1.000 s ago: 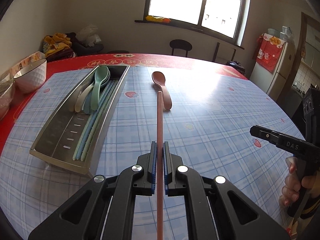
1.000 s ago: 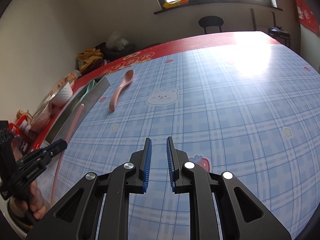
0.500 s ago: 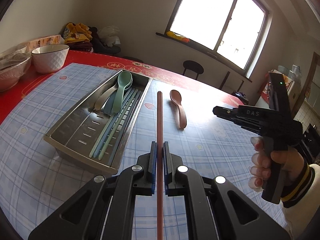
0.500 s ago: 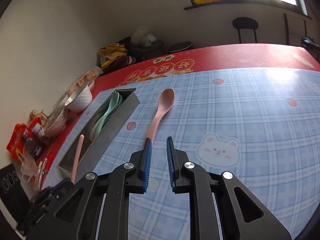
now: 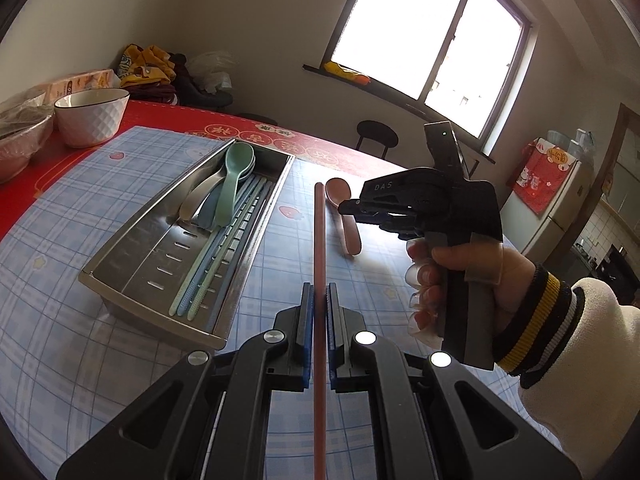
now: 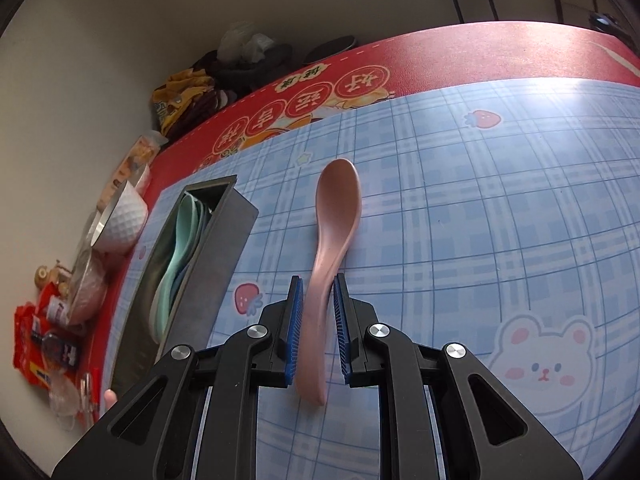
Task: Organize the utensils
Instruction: 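Grasp the pink spoon by its handle with the right tool while the left holds the pink chopstick, then lower pink chopstick into the steel tray, open left tool while right holds pink spoon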
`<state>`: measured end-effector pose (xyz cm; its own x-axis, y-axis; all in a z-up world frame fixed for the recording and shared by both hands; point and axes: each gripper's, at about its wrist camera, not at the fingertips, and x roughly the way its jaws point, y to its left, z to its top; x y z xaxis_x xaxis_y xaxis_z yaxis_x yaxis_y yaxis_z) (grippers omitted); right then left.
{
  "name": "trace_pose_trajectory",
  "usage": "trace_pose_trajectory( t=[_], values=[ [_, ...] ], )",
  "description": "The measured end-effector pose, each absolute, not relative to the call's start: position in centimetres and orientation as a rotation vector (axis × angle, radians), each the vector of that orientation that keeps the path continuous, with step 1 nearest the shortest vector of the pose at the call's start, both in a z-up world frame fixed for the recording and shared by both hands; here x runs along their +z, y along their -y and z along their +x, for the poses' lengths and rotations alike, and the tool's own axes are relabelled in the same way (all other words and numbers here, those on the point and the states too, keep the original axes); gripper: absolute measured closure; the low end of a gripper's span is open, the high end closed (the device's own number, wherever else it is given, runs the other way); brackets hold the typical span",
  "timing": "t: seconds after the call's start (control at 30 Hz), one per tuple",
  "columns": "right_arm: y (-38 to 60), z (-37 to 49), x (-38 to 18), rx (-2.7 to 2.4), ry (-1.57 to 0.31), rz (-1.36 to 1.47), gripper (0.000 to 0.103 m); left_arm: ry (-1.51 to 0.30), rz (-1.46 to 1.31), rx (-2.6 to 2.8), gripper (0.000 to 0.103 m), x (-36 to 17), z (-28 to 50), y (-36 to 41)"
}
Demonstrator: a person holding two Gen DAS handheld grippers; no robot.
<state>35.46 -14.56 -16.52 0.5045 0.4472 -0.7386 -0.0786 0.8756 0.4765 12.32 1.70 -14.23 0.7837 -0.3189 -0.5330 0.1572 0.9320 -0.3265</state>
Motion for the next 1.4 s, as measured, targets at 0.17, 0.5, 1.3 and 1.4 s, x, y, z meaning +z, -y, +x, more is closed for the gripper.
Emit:
trace_pose_trajectory(
  t=[0.17, 0.5, 1.3, 1.4],
  values=[
    [14.2, 35.7, -16.9, 0.318, -1.009, 0.419, 0.087, -0.623, -0.270, -0.265, 0.097, -14.2, 12.4, -1.6],
    [14.8, 34.6, -17.0, 0.324, -1.001, 0.442, 0.096, -0.622, -0.269, -0.262, 0.097, -14.2, 12.4, -1.5],
    [20.0, 20.0, -14.2, 0.282, -0.760, 0.372, 0.096, -0.646, -0.277, -0.282, 0.097, -13.6, 12.3, -1.5],
    [20.7, 19.8, -14.6, 0.284, -0.759, 0.397, 0.096, -0.651, -0.311, -0.291, 0.097, -12.7, 12.5, -2.4]
  ],
)
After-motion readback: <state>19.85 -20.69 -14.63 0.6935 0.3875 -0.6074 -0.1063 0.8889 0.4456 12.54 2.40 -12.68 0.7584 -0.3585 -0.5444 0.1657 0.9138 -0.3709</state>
